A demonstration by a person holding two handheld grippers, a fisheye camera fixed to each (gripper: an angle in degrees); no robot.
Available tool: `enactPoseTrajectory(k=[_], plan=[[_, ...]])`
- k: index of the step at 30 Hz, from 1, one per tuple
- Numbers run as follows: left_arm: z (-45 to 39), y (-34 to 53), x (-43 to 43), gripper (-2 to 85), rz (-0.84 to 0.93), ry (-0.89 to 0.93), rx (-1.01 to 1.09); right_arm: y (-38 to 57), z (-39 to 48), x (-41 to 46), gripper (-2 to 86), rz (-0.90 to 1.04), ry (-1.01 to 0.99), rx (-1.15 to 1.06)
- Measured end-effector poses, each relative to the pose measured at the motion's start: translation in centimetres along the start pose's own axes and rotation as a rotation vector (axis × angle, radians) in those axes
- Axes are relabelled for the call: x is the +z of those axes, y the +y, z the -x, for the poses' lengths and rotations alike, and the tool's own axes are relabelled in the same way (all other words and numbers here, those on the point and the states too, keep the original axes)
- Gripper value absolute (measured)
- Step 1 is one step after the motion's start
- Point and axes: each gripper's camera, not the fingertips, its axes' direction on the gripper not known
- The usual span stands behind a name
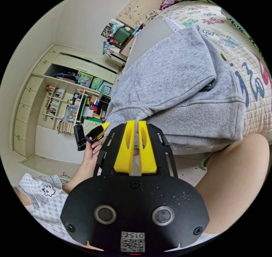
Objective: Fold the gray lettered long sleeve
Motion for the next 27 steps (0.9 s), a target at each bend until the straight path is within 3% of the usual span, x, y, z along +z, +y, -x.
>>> enactPoseTrajectory(k=[5, 12, 22, 25, 27], plan=[[-2.7, 0.7, -2.0, 5.7, -0.04, 0.018, 0.061, 1.6, 2.5, -4.3, 0.9, -0.096, -0.029, -0.009], [-1.8, 1.5, 1.6, 5.1, 0.137, -0.203, -0.008, 1.8, 4.6, -1.3, 0.3, 0.065, 0.154, 0.008], [-3.0, 1.1, 3.0, 5.7, 0.193, -0.321, 0.008, 0.3, 13.2, -1.0, -0.2, 0.123, 0.395, -0.148], [-3.1, 0.9, 2.9, 5.9, 0.199, -0.327, -0.007, -0.1, 14.1, -1.5, -0.4, 0.172, 0.564, -0.084], [-3.2, 0.5, 1.6, 6.0, 0.196, -0.297, -0.026, 0.1, 14.7, -2.7, -0.5, 0.185, 0.543, -0.067]])
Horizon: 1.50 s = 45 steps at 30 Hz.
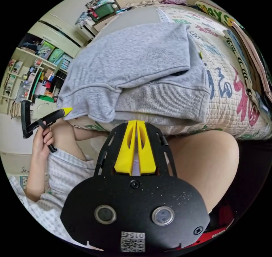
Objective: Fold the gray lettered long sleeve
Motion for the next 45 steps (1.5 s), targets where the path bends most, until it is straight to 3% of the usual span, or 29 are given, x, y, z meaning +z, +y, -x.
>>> enactPoseTrajectory(k=[5, 9, 20, 29, 37, 45], plan=[[1.7, 1.0, -5.0, 4.5, -0.109, -0.032, -0.027, 2.9, 1.5, -8.4, -0.5, -0.26, -0.176, -0.097], [5.7, 2.3, -9.1, 4.1, -0.237, -0.011, -0.13, 2.6, 4.9, -12.4, -0.2, -0.411, -0.186, -0.178], [16.2, -0.1, -12.0, 6.1, -0.398, 0.123, -0.325, -9.0, 27.3, -9.9, 9.6, -0.205, -0.24, -0.701], [21.2, -10.5, -8.9, 8.0, -0.369, 0.168, -0.386, -17.2, 40.2, -4.2, 11.0, -0.042, -0.108, -0.877], [23.8, -18.7, -6.0, 9.3, -0.356, 0.233, -0.404, -20.9, 42.8, 1.6, 4.7, 0.073, 0.014, -0.829], [24.3, -25.2, -2.3, 2.5, -0.224, 0.19, -0.389, -19.0, 40.6, 0.2, 0.4, -0.055, -0.084, -0.83]])
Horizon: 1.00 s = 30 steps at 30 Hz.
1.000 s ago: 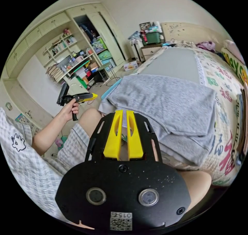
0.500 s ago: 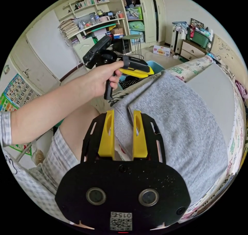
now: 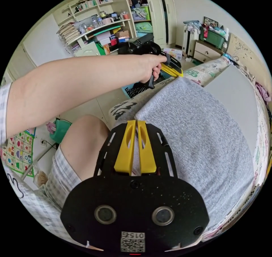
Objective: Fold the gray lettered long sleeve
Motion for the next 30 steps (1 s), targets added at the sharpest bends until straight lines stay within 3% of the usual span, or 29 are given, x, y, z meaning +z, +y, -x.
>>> enactPoseTrajectory(k=[5, 8, 13, 18, 21, 30], plan=[[-1.7, 0.6, 2.1, 1.8, 0.008, -0.127, 0.101, 2.2, -1.9, 5.5, -0.2, 0.134, -0.143, 0.115], [-3.0, 2.0, 1.7, 2.1, -0.033, -0.113, 0.096, 4.8, -1.0, 4.5, -0.3, 0.06, -0.162, 0.064], [-6.1, 8.9, -1.3, 2.8, -0.1, 0.166, 0.266, 13.3, -1.0, 0.9, 0.0, -0.045, -0.172, 0.07], [-9.0, 20.6, -1.3, 3.0, -0.073, 0.151, 0.36, 26.5, -6.5, -2.6, 1.2, -0.153, -0.173, 0.344], [-11.2, 25.7, 1.1, 3.6, -0.028, 0.119, 0.372, 35.2, -9.9, -4.3, 3.1, -0.209, -0.072, 0.563], [-24.7, 32.1, 13.5, 6.7, 0.219, 0.143, 0.587, 56.4, -13.3, -6.1, 10.8, -0.402, 0.187, 1.04]])
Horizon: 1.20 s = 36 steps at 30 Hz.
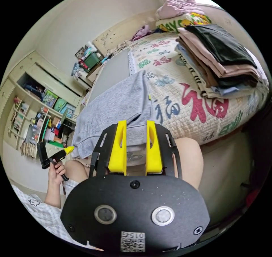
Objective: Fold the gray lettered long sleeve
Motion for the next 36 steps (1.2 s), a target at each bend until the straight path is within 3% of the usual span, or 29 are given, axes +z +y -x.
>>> enactPoseTrajectory(k=[5, 12, 15, 19, 24, 29, 33, 36], plan=[[-6.0, -9.1, 5.7, 8.3, 0.084, -0.099, 0.168, 4.0, -8.1, 2.5, 12.2, 0.041, -0.083, 0.111], [-14.8, -24.6, 18.4, 13.5, 0.154, -0.277, 0.377, 7.7, -14.4, 8.1, 12.9, 0.143, -0.211, 0.093], [-16.1, -29.8, 25.2, 14.0, 0.228, -0.305, 0.365, 9.5, -16.6, 9.5, 11.8, 0.135, -0.339, 0.085], [-16.3, -33.5, 33.1, 15.8, 0.322, -0.394, 0.323, 10.2, -17.4, 10.3, 10.9, 0.169, -0.277, 0.031], [-14.5, -36.2, 42.0, 14.1, 0.431, -0.489, 0.229, 11.5, -20.8, 11.6, 9.1, 0.158, -0.399, 0.113], [-12.0, -36.7, 44.9, 8.2, 0.472, -0.579, 0.135, 12.0, -21.8, 12.1, 5.6, 0.17, -0.409, 0.151], [-11.5, -37.1, 43.4, 5.5, 0.431, -0.519, 0.108, 11.8, -20.9, 11.3, 3.4, 0.141, -0.383, 0.133], [-12.8, -37.5, 40.7, 4.9, 0.359, -0.503, 0.171, 12.0, -19.0, 7.6, 2.3, -0.019, -0.311, 0.066]])
